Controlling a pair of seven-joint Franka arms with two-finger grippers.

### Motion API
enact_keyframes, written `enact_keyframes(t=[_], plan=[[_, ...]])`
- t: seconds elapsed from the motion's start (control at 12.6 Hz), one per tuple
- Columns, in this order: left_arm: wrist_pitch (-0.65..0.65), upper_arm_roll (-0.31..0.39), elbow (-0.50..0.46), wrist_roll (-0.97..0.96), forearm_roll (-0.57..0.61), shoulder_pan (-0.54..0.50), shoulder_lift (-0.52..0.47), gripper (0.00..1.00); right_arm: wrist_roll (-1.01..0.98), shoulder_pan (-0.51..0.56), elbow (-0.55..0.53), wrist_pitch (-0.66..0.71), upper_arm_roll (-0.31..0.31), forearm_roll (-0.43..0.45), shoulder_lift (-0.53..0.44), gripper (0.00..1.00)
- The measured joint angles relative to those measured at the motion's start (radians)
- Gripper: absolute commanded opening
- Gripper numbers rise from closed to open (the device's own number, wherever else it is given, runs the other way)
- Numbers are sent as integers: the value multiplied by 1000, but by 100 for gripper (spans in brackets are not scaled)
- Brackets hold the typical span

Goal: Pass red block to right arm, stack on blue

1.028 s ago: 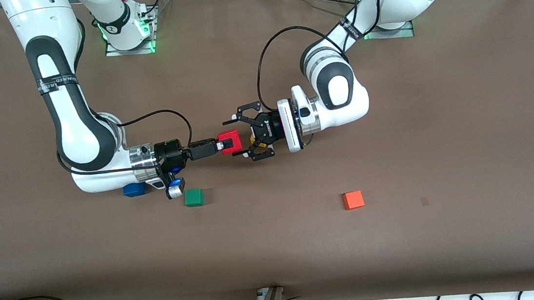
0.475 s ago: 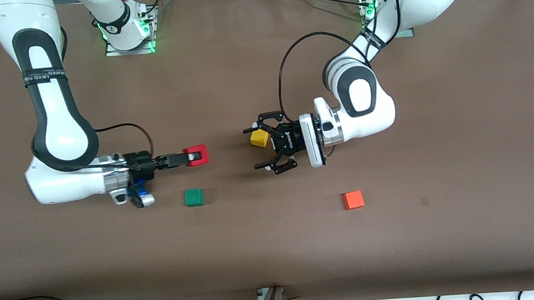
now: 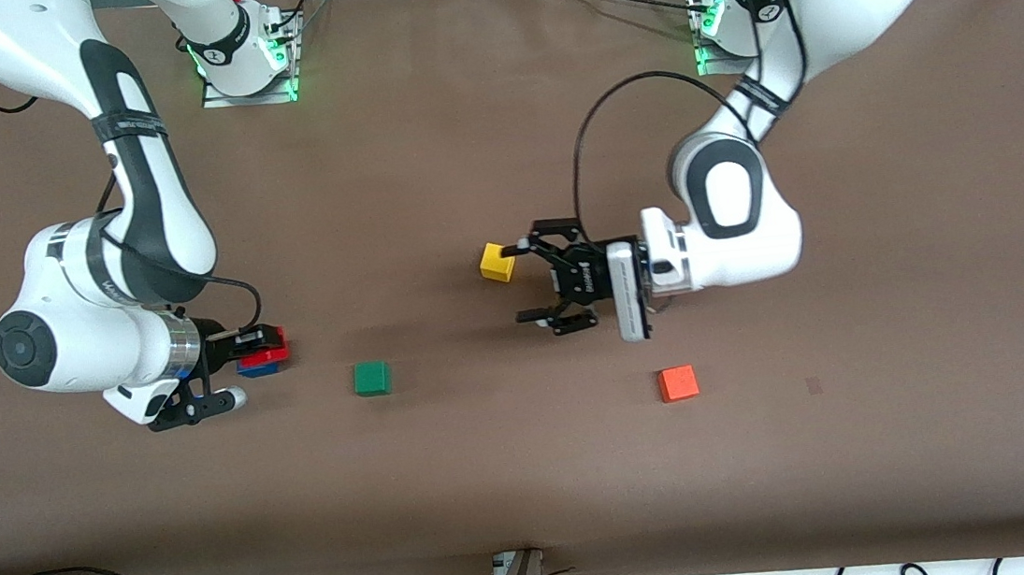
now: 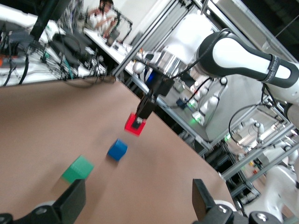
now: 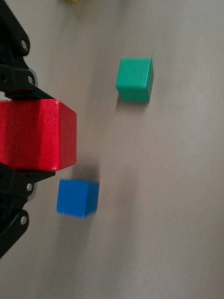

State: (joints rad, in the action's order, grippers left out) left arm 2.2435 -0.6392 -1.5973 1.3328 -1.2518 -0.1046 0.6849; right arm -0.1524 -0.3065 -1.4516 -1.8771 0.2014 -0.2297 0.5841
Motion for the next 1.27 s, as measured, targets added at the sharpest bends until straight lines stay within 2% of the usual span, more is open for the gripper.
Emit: enact_keyframes(t=[0.16, 0.32, 0.55, 0.79, 1.03, 1.11, 1.19, 1.27], plan=[[-129, 18, 1, -139, 204, -88, 0, 100, 1, -2, -52, -111, 15, 57, 0, 0], [-217, 24, 8, -294, 404, -143, 0, 100, 1, -1, -148, -275, 29, 69, -10, 0], [-375, 24, 83, -584, 685, -157, -16, 100, 1, -4, -320, -482, 29, 70, -55, 0], [-625, 26, 214, -847, 919, -167, -70, 100, 1, -11, -407, -554, 29, 71, -85, 0], [-800, 32, 287, -957, 1147, -173, -154, 100, 1, -13, -463, -601, 29, 71, -101, 0], [-836, 52, 294, -970, 1205, -163, -199, 100, 1, -15, -476, -615, 28, 71, -105, 0], [-861, 108, 292, -979, 1244, -128, -258, 100, 1, -20, -484, -623, 27, 71, -106, 0], [-880, 200, 284, -996, 1273, -63, -325, 100, 1, -25, -488, -626, 27, 71, -107, 0]])
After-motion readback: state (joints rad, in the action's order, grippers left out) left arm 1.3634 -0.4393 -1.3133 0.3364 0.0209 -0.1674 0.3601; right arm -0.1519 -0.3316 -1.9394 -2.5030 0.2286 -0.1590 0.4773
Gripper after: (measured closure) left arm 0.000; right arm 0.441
